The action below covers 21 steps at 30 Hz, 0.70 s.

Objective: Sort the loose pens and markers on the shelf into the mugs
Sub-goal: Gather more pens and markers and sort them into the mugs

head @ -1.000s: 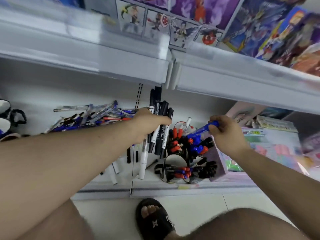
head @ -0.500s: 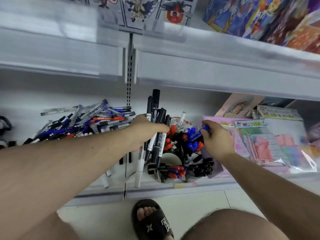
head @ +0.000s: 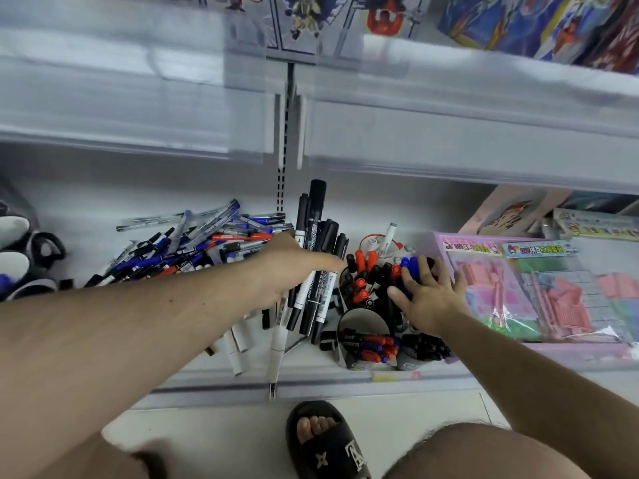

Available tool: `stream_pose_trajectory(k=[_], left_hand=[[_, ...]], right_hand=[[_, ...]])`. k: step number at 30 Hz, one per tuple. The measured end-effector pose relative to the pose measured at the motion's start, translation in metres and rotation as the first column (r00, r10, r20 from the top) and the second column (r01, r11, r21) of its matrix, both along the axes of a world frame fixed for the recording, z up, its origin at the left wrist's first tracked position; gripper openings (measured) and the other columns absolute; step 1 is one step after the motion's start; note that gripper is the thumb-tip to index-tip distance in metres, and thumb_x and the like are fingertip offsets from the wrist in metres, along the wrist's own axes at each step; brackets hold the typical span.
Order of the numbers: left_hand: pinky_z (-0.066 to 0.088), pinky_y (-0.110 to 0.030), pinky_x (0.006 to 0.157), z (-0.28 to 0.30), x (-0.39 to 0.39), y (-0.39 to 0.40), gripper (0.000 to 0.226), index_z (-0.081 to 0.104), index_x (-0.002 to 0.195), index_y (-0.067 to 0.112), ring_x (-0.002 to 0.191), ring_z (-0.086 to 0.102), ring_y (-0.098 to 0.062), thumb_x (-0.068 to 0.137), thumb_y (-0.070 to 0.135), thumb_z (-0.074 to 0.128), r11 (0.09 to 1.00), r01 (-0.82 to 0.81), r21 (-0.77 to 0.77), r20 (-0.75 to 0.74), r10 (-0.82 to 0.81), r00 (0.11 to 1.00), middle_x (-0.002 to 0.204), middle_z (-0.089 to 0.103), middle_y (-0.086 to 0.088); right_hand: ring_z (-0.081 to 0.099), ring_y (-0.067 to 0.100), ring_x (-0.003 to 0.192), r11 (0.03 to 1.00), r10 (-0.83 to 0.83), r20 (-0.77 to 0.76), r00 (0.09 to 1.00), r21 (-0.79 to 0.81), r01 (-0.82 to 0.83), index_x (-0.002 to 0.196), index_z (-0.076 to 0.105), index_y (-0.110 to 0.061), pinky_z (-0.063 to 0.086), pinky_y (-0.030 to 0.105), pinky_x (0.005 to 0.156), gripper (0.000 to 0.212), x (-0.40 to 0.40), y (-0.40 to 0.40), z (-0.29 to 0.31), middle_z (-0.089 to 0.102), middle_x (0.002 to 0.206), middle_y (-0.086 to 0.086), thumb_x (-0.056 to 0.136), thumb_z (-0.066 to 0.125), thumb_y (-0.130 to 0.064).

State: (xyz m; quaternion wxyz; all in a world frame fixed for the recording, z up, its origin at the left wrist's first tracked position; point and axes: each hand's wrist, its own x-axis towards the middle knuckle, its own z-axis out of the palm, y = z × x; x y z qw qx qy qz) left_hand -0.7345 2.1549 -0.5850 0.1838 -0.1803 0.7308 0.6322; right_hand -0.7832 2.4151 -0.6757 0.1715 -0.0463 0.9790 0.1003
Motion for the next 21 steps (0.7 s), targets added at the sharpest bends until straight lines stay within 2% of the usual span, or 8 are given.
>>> stream_pose_trajectory(k=[3, 5, 6, 8, 11, 15, 18, 21], left_hand=[[0.033, -0.037, 0.105, -0.003, 0.002, -0.005, 0.103, 0.025, 0.149, 0.009, 0.138, 0.034, -0.027, 0.070, 0.033, 0.086, 1.000, -0.002, 0.005, -0.016, 0.002, 1.000, 0.151, 0.035, -0.008], [0.030, -0.031, 0.097, -0.003, 0.003, -0.008, 0.093, 0.026, 0.147, 0.007, 0.135, 0.032, -0.023, 0.076, 0.029, 0.082, 0.999, 0.028, 0.016, -0.044, -0.028, 0.999, 0.150, 0.034, -0.008], [0.028, -0.030, 0.095, 0.000, 0.006, -0.009, 0.090, 0.027, 0.147, 0.007, 0.130, 0.034, -0.020, 0.078, 0.027, 0.081, 0.999, 0.043, 0.022, -0.056, -0.041, 0.998, 0.148, 0.035, -0.007], [0.030, -0.025, 0.095, 0.004, 0.009, -0.010, 0.074, 0.038, 0.139, 0.010, 0.116, 0.042, -0.013, 0.079, 0.023, 0.080, 0.995, 0.091, 0.036, -0.064, -0.088, 0.994, 0.138, 0.046, -0.004], [0.047, -0.021, 0.082, 0.014, 0.014, -0.009, 0.027, 0.059, 0.091, 0.024, 0.086, 0.059, -0.004, 0.077, 0.015, 0.081, 0.990, 0.143, -0.001, -0.101, -0.143, 0.985, 0.094, 0.067, 0.005], [0.053, -0.043, 0.095, 0.018, 0.020, -0.010, 0.028, 0.071, 0.092, 0.024, 0.091, 0.070, -0.016, 0.068, 0.020, 0.085, 0.969, 0.219, -0.110, -0.114, -0.231, 0.966, 0.090, 0.076, 0.001], [0.053, -0.040, 0.094, 0.020, 0.022, -0.010, 0.029, 0.066, 0.090, 0.021, 0.091, 0.067, -0.014, 0.069, 0.023, 0.086, 0.973, 0.205, -0.108, -0.116, -0.217, 0.969, 0.091, 0.073, 0.001], [0.039, -0.031, 0.090, 0.022, 0.021, -0.015, 0.046, 0.044, 0.092, 0.017, 0.100, 0.048, -0.011, 0.073, 0.028, 0.085, 0.983, 0.155, -0.100, -0.093, -0.165, 0.982, 0.097, 0.051, 0.006]], right_hand=[[0.012, 0.031, 0.149, 0.992, -0.047, -0.178, 0.983, -0.127, 0.024, 0.146, 0.041, -0.034, 0.009, 0.055, 0.117, 0.069, 0.001, -0.010, 0.026, 0.023, 0.161, 0.005, 0.095, 0.009, -0.067], [0.056, 0.023, 0.116, 0.884, -0.161, -0.272, 0.949, -0.467, 0.016, 0.124, 0.065, -0.026, 0.041, 0.035, 0.096, 0.058, 0.009, -0.027, 0.053, 0.065, 0.123, 0.001, 0.097, 0.026, -0.061], [0.064, 0.013, 0.092, 0.750, -0.231, -0.200, 0.952, -0.660, 0.043, 0.114, 0.069, -0.025, 0.045, 0.026, 0.079, 0.046, 0.014, -0.038, 0.068, 0.070, 0.098, -0.006, 0.098, 0.037, -0.054], [0.063, 0.003, 0.062, 0.498, -0.230, -0.007, 0.973, -0.860, 0.111, 0.101, 0.071, -0.026, 0.043, 0.017, 0.063, 0.025, 0.028, -0.060, 0.096, 0.067, 0.073, -0.013, 0.097, 0.053, -0.042], [0.062, 0.005, 0.053, 0.382, -0.110, 0.008, 0.994, -0.923, 0.050, 0.096, 0.069, -0.026, 0.046, 0.019, 0.055, 0.017, 0.047, -0.081, 0.121, 0.066, 0.068, -0.008, 0.092, 0.061, -0.040], [0.065, 0.009, 0.055, 0.343, -0.124, 0.131, 0.984, -0.925, 0.166, 0.104, 0.065, -0.017, 0.051, 0.028, 0.058, 0.025, 0.052, -0.097, 0.127, 0.071, 0.081, 0.001, 0.085, 0.074, -0.030], [0.066, 0.011, 0.054, 0.350, -0.137, 0.137, 0.981, -0.920, 0.177, 0.092, 0.066, -0.011, 0.054, 0.030, 0.057, 0.012, 0.052, -0.102, 0.131, 0.071, 0.071, 0.005, 0.085, 0.075, -0.014], [0.066, 0.014, 0.055, 0.219, -0.235, 0.103, 0.967, -0.963, 0.156, 0.093, 0.067, -0.009, 0.055, 0.027, 0.057, 0.008, 0.052, -0.095, 0.141, 0.070, 0.070, 0.008, 0.088, 0.070, -0.004]])
